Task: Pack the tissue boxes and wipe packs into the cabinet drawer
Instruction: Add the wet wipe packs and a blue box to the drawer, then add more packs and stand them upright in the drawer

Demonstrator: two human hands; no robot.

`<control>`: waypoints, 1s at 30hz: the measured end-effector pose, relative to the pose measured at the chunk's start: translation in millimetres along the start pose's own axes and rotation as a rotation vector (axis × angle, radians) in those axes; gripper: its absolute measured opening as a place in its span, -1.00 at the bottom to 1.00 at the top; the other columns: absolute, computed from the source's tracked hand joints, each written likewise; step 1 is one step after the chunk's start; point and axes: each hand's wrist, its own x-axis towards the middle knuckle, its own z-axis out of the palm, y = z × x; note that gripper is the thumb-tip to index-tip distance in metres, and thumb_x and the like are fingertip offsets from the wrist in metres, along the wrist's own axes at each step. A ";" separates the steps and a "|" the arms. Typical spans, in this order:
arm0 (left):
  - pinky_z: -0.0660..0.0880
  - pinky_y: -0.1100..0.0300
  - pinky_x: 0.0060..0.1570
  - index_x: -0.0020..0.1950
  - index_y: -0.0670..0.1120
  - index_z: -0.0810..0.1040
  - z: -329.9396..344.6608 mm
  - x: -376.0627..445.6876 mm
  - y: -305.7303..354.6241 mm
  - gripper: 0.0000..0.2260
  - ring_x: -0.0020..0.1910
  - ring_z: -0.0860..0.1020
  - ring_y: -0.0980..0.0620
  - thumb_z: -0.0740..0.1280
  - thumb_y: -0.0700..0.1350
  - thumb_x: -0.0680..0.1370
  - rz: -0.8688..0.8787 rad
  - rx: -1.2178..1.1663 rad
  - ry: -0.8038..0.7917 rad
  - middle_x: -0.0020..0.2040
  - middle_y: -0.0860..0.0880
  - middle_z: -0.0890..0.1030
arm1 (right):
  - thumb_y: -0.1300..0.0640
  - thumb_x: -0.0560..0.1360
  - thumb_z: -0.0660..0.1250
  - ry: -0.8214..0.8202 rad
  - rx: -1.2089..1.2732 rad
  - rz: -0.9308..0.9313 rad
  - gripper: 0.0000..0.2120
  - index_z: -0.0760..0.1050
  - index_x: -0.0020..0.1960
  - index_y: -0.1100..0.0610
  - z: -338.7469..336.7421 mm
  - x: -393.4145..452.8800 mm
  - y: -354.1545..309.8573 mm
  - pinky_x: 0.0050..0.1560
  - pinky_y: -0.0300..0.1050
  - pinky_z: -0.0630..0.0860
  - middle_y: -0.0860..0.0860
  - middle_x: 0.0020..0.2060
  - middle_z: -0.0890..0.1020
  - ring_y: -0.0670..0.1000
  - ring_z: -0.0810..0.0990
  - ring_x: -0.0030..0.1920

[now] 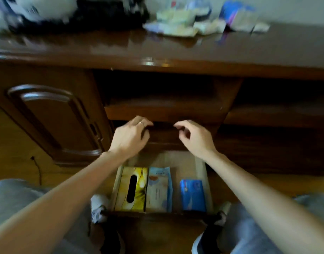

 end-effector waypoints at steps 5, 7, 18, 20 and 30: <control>0.56 0.13 -0.29 0.11 -0.03 0.62 -112.5 87.9 38.9 -0.82 0.08 0.55 0.06 0.27 -0.11 0.58 0.215 0.046 0.419 0.07 0.05 0.61 | 0.07 0.56 0.27 0.460 -0.204 -0.208 -0.74 0.52 0.23 -0.11 -125.8 85.2 -45.7 0.03 -0.25 0.49 -0.21 0.07 0.59 -0.12 0.51 0.11; 0.57 0.05 -0.28 0.14 -0.03 0.61 -136.7 118.4 42.2 -0.81 0.11 0.53 0.02 0.28 -0.09 0.57 0.154 0.073 0.405 0.12 0.05 0.58 | -0.03 0.61 0.26 0.295 -0.322 -0.049 -0.64 0.46 0.39 -0.05 -158.0 114.3 -48.0 0.26 0.00 0.48 -0.09 0.31 0.56 0.01 0.46 0.33; 0.43 -0.05 0.21 0.46 0.09 0.38 -115.3 269.6 17.0 -0.53 0.40 0.35 -0.10 0.27 0.13 0.56 0.008 0.112 0.008 0.45 -0.02 0.37 | -0.17 0.61 0.16 0.196 -0.495 0.174 -0.72 0.59 -0.02 -0.08 -173.1 205.6 -29.6 -0.28 -0.06 0.36 -0.10 -0.25 0.61 0.07 0.66 -0.13; 0.27 -0.08 0.41 0.54 0.13 0.28 -99.0 296.8 6.9 -0.46 0.51 0.22 -0.09 0.23 0.21 0.58 0.043 0.141 -0.107 0.55 -0.01 0.26 | -0.15 0.60 0.18 0.209 -0.424 0.169 -0.77 0.57 0.08 -0.12 -171.2 238.1 -24.3 -0.26 -0.08 0.37 -0.12 -0.15 0.65 0.03 0.65 -0.07; 0.10 -0.19 0.49 0.52 0.18 0.28 -50.6 364.1 -32.7 -0.30 0.37 0.30 -0.11 0.00 0.43 0.43 0.024 0.213 -0.078 0.32 -0.05 0.35 | -0.23 0.51 0.34 0.380 -0.630 0.621 -0.22 0.13 0.58 0.03 -200.5 410.9 69.4 0.43 0.37 0.17 0.23 0.59 0.10 0.29 0.07 0.58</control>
